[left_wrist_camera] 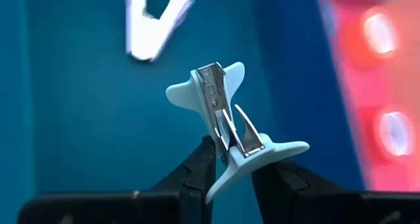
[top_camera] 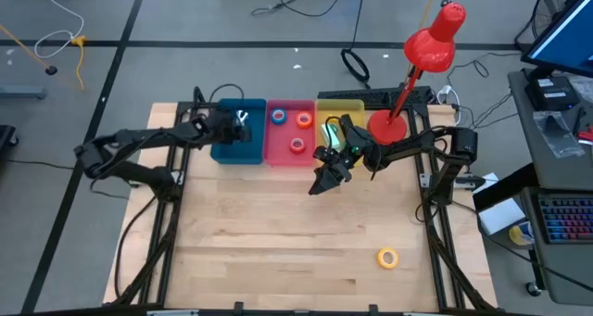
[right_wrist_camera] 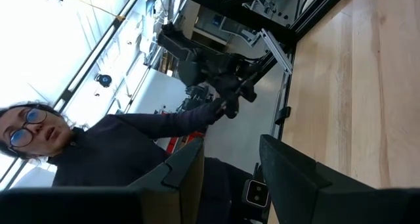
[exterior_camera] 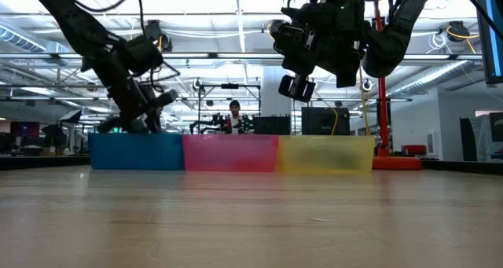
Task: Pick and place Stapler, Stapler remover, tape
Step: Put the blue staple remover into the blue bin, then put the yellow tape into the pink bin
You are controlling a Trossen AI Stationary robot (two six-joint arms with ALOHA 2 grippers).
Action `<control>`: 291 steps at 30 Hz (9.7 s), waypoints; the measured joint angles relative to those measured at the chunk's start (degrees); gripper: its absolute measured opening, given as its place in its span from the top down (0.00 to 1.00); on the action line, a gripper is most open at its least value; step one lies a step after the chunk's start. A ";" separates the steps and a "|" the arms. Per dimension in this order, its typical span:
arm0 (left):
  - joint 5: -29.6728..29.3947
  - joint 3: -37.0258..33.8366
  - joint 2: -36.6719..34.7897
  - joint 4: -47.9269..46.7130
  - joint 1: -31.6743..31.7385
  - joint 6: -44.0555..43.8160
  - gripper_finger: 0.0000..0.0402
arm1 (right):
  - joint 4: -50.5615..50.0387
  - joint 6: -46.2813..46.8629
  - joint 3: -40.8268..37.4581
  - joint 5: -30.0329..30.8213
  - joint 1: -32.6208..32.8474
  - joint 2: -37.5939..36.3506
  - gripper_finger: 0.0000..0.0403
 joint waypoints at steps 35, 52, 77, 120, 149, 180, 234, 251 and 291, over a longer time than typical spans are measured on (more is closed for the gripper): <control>11.37 0.07 3.66 2.82 3.11 2.53 0.79 | 0.00 -1.07 0.00 -0.13 0.02 0.00 0.65; 12.19 0.07 3.64 4.01 3.45 1.06 0.73 | 0.00 -1.07 0.00 -0.15 0.00 0.00 0.65; 19.91 0.09 -21.87 1.93 -5.34 -0.92 0.73 | 6.66 -0.54 0.02 -0.03 0.48 0.02 0.65; -29.54 0.00 -3.46 8.17 -68.06 -24.30 0.73 | -96.43 -44.86 0.00 49.54 28.78 -47.44 0.65; -29.06 0.02 -0.95 14.24 -67.91 -18.76 0.73 | -104.64 -14.71 0.02 61.45 61.33 -31.44 0.65; -29.01 0.02 -0.97 14.70 -67.87 -16.86 0.73 | -94.75 -7.07 -7.68 62.75 62.95 -28.49 0.65; -28.99 0.02 -1.00 14.52 -67.87 -18.02 0.73 | -68.15 0.20 -23.56 67.70 58.29 -31.56 0.92; -29.15 0.07 -1.00 7.14 -64.52 -21.21 0.73 | -52.10 -33.52 -15.25 71.98 23.89 -40.31 0.92; -11.41 -25.98 -48.48 15.87 -47.06 12.02 0.73 | -70.03 -60.71 36.83 65.79 -5.14 11.05 0.92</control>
